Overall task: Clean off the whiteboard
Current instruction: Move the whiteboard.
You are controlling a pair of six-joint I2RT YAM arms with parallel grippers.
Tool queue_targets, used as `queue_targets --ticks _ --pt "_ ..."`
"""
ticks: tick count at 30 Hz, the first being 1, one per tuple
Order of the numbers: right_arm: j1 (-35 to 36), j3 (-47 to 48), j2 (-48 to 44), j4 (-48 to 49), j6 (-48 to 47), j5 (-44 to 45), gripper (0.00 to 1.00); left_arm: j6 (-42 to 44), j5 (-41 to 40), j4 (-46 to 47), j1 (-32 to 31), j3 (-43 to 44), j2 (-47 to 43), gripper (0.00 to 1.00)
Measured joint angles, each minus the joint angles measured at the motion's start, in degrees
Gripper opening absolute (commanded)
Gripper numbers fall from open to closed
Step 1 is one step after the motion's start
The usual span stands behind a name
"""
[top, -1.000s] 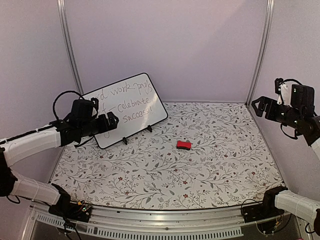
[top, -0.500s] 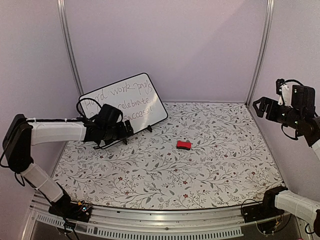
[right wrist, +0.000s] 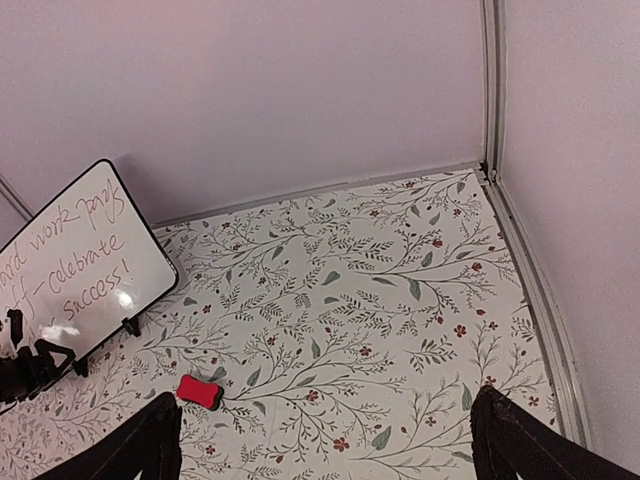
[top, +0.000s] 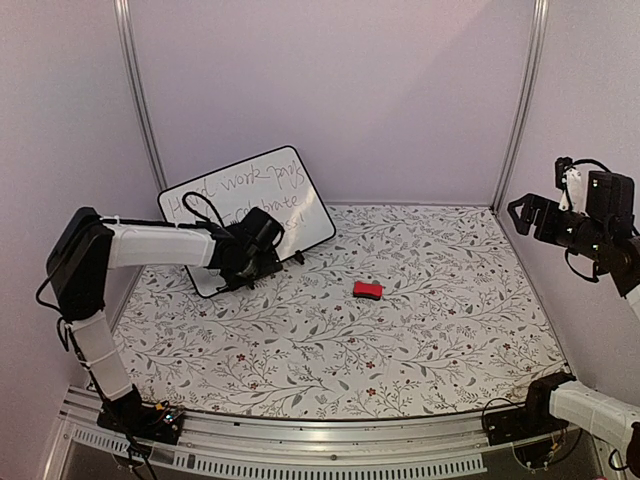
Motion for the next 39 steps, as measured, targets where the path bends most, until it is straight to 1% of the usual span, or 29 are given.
queue_targets --ticks 3,5,7,8,11,16,19,21,30,39 --pt "0.0 0.0 -0.33 0.0 0.0 0.0 0.99 -2.43 -1.75 -2.82 -0.52 1.44 2.14 0.79" --pt "0.0 0.0 -0.55 0.0 0.0 0.0 0.99 -3.87 -2.62 -4.26 -0.74 1.51 2.89 0.77" --pt "0.0 0.0 -0.63 0.02 -0.02 0.0 0.99 -5.01 -3.13 -5.29 -0.85 1.51 3.23 0.72" --pt "0.0 0.0 -0.63 0.0 -0.02 0.0 0.99 -5.55 -3.48 -5.64 -0.9 1.51 3.34 0.72" --pt "0.0 0.0 -0.63 0.0 -0.02 -0.57 0.99 -6.54 -4.33 -6.19 -0.96 1.88 4.07 0.72" --pt "0.0 0.0 -0.76 0.02 -0.02 -1.53 0.99 -7.48 -6.1 -6.69 -0.98 3.39 6.97 0.62" --pt "0.0 -0.02 -1.11 0.04 -0.04 -2.43 0.99 -7.82 -7.15 -6.93 -0.98 4.02 8.24 0.6" --pt "0.0 -0.02 -1.42 0.04 -0.04 -2.82 0.99 -8.0 -7.91 -6.99 -0.98 4.37 8.7 0.56" --pt "0.0 -0.02 -1.77 0.07 -0.04 -4.46 0.99 -8.2 -9.94 -6.99 -0.92 5.97 11.34 0.53" --pt "0.0 -0.39 -2.14 0.9 -0.07 -6.99 0.99 -8.26 -11.52 -6.56 -0.76 5.97 12.15 0.45"
